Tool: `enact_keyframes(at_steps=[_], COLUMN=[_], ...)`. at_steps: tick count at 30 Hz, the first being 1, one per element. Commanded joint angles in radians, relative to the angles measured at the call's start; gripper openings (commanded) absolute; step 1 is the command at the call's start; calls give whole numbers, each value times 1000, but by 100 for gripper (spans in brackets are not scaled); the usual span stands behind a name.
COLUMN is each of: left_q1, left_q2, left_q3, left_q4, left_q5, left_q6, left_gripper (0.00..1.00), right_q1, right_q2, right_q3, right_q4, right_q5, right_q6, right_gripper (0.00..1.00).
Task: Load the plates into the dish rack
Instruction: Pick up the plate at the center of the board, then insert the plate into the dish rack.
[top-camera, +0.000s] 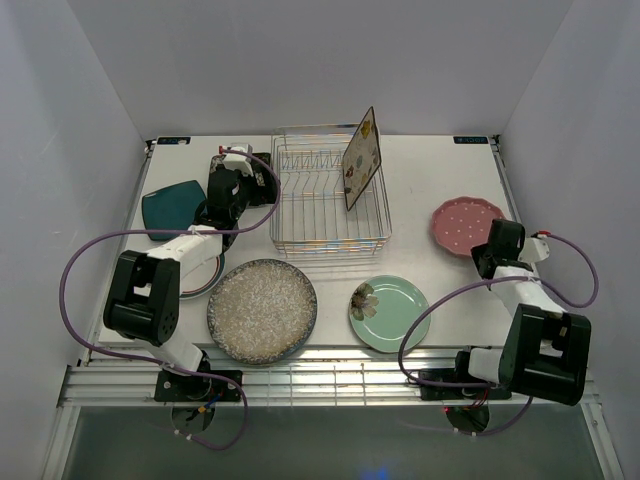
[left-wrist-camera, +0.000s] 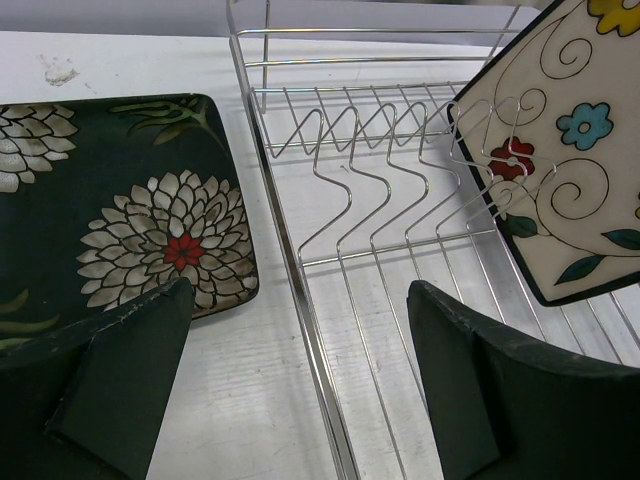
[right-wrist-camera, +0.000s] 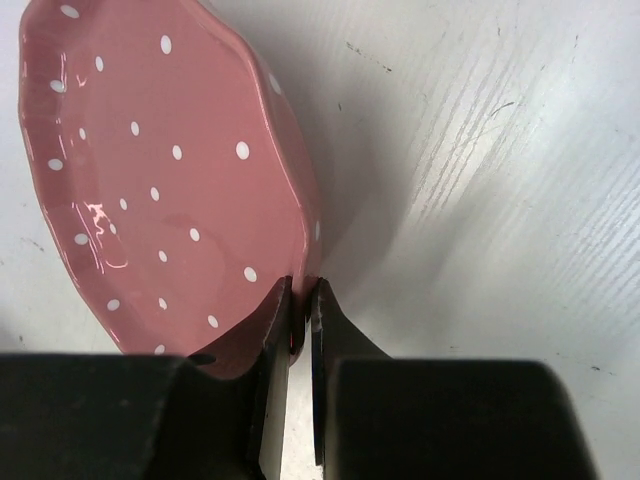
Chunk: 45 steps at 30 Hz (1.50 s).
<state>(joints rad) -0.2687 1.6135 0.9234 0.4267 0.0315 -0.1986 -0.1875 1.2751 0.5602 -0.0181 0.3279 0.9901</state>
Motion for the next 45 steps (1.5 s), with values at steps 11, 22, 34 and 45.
enact_keyframes(at_steps=[11,22,34,45], left_q1=[-3,-3,-3,-3], left_q2=[-69,-79,-83,-84], left_q3=[-17,-23,-23,-23], left_q4=[21,23,24,26], left_q5=[-8,-7,-5,-15], left_q6=[8,10,10,16], left_gripper=[98,98,98,98], right_q1=[11,25,49,154], right_q2=[-253,-460,-566,-519], right_q3=[27,14,50,153], right_q4=[83,40,27,23], right_q5=[-12,-55,-145,-104], right_q6=[-166,-219,-237,-263], right_gripper=[8,8,8,8])
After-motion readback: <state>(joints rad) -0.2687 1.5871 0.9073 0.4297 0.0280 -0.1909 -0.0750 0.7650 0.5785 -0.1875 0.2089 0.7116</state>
